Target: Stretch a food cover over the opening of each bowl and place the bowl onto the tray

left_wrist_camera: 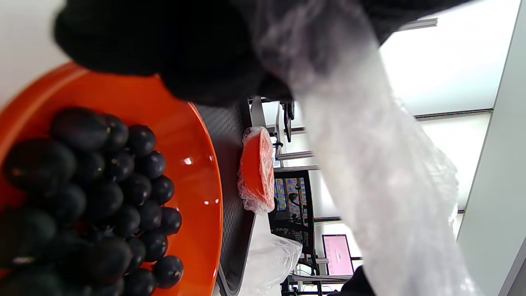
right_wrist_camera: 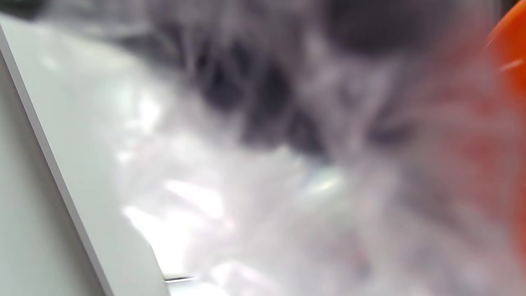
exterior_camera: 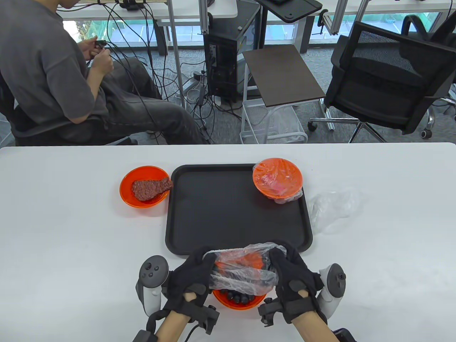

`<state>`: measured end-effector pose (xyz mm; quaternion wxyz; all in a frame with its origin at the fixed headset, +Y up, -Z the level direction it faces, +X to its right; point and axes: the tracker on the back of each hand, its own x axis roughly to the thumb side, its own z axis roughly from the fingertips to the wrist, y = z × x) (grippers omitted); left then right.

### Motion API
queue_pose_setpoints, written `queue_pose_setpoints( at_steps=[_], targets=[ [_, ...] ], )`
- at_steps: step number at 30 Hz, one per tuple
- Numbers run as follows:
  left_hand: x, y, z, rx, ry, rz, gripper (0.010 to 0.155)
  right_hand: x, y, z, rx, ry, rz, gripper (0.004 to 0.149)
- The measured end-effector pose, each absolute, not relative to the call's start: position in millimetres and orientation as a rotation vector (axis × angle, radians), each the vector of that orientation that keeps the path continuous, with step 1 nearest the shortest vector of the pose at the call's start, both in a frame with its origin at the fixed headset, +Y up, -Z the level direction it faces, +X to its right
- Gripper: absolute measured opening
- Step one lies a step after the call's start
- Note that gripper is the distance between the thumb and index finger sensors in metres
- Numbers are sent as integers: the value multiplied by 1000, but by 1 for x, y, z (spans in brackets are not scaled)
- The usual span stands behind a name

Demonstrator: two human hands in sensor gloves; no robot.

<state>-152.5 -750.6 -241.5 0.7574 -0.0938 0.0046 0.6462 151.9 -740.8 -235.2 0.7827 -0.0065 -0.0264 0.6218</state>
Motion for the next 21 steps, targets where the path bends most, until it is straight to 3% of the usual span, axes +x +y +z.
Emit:
queue_pose_setpoints(
  at_steps=[10,21],
  targets=[
    [-161,-749,-238,-117,50,1449,46,162,-732,-231,-37,-235,1773,44],
    [-164,-746,-235,-156,-15,1340,48,165,-729,-230,-24,-261,1906,45]
  ],
)
